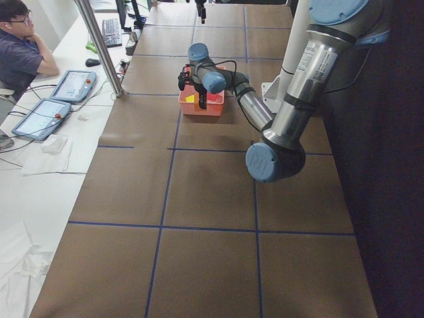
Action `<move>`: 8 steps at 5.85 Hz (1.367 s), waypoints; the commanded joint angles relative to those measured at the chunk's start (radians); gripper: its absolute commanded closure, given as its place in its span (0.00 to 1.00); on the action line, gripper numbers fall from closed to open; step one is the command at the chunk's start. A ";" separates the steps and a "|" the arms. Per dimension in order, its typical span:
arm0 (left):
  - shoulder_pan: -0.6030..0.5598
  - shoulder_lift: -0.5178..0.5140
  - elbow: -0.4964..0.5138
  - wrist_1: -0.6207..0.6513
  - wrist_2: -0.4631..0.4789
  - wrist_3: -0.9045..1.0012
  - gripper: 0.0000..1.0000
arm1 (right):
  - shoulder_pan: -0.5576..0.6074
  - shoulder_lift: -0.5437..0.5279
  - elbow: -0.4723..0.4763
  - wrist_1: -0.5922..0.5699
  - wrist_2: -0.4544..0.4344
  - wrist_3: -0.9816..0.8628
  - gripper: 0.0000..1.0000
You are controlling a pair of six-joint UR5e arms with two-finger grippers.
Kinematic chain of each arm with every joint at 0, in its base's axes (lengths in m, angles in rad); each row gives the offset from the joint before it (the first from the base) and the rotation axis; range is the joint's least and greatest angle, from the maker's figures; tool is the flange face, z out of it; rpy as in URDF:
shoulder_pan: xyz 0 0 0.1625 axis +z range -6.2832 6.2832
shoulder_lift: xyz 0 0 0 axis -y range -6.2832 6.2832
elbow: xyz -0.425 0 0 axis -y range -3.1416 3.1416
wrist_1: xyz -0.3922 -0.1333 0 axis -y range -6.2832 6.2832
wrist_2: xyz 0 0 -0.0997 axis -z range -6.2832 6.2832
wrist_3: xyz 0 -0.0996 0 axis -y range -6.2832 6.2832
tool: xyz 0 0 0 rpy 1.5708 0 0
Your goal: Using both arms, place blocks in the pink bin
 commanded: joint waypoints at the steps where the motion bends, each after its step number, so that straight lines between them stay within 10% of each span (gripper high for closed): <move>1: 0.142 -0.172 0.043 0.107 0.123 -0.159 0.60 | 0.042 -0.038 -0.001 0.000 0.016 -0.073 0.00; 2: 0.142 -0.177 0.046 0.107 0.161 -0.161 0.01 | 0.042 -0.041 -0.001 0.000 0.016 -0.073 0.00; 5: 0.135 -0.119 0.024 0.109 0.176 -0.135 0.00 | 0.045 -0.062 -0.001 0.000 0.014 -0.075 0.00; 8: -0.039 0.131 -0.090 0.097 0.166 0.331 0.00 | 0.168 -0.160 -0.006 0.000 0.025 -0.258 0.00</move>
